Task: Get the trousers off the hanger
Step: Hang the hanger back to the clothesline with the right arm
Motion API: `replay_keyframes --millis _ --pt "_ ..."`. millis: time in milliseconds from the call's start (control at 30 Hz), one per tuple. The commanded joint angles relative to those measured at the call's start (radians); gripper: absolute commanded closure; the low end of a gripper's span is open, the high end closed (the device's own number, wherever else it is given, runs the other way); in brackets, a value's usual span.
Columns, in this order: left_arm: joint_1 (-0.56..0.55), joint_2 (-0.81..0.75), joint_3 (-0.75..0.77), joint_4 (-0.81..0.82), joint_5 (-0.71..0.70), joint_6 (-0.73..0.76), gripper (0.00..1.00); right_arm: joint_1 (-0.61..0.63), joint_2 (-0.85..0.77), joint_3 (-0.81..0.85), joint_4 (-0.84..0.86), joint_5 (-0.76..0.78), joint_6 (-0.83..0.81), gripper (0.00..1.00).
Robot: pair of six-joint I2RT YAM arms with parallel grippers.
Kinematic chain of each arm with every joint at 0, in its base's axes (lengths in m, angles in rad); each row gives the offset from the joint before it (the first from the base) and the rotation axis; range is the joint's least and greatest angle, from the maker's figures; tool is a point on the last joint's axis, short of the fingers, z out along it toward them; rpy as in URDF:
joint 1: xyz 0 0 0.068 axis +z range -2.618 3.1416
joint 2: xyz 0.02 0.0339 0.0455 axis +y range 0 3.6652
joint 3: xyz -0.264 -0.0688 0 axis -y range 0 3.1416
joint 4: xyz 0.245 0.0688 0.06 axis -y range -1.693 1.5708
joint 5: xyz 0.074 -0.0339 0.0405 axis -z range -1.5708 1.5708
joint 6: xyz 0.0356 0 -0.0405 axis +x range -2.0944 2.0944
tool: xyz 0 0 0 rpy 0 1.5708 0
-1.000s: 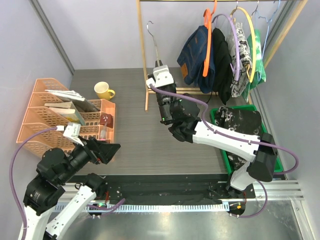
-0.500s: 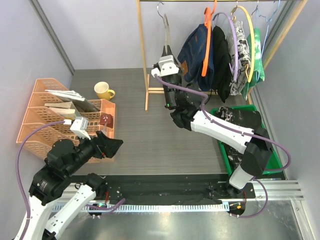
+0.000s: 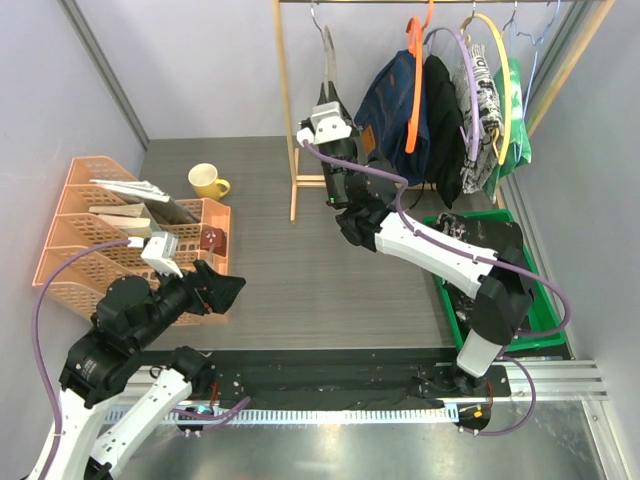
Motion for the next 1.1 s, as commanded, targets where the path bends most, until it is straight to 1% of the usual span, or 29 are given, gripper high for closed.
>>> replay_keyframes --millis 0,167,300,1067 --pt "-0.004 0.007 0.008 0.041 -0.011 0.024 0.12 0.005 -0.019 0.047 0.051 -0.048 0.015 0.99" --pt "-0.002 0.021 0.000 0.050 -0.004 0.022 0.11 0.030 -0.061 -0.013 0.045 -0.042 0.014 0.99" --pt "-0.004 0.026 0.000 0.053 0.006 0.014 0.11 0.031 -0.071 -0.028 0.051 -0.037 0.008 0.99" --pt "-0.002 0.047 0.013 0.076 0.016 -0.006 0.12 0.039 -0.053 0.108 -0.056 -0.078 -0.040 0.99"
